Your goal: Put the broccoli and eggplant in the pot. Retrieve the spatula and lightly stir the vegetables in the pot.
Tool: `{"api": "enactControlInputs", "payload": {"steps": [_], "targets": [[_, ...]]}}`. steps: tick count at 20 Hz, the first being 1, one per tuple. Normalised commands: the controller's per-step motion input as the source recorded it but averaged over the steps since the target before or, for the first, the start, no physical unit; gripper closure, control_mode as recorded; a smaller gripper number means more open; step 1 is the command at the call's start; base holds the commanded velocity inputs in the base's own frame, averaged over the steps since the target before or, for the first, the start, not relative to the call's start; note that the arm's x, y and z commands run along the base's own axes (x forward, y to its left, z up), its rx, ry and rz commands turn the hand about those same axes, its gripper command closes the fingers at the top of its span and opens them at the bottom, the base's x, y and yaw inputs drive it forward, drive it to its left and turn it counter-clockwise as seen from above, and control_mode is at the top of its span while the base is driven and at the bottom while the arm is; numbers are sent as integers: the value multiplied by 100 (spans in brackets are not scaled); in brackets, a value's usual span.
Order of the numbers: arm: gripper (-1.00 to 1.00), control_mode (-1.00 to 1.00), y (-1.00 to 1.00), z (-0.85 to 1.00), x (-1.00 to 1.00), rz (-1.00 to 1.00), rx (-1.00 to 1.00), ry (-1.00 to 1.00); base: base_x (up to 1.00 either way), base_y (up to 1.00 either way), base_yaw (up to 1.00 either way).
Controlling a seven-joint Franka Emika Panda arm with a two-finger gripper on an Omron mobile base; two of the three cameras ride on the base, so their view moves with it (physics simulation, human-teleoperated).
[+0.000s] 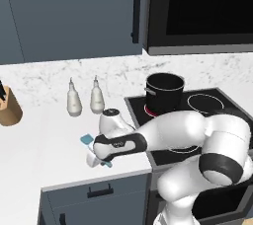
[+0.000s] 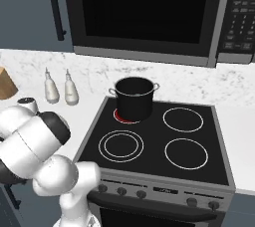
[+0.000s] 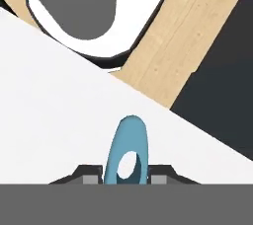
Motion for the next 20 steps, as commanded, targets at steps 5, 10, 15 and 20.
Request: {"api": "enactControlInputs", "payload": {"steps": [5, 10, 15, 20], "targets": [[100, -100, -5, 100, -30, -16, 20, -3, 0, 0, 0], [100, -100, 0, 100, -2, -30, 35, 17, 0, 0, 0], [100, -100, 0, 98, 0, -41, 43, 34, 0, 0, 0], [100, -100, 0, 72, -2, -51, 46, 37, 0, 0, 0]]}}
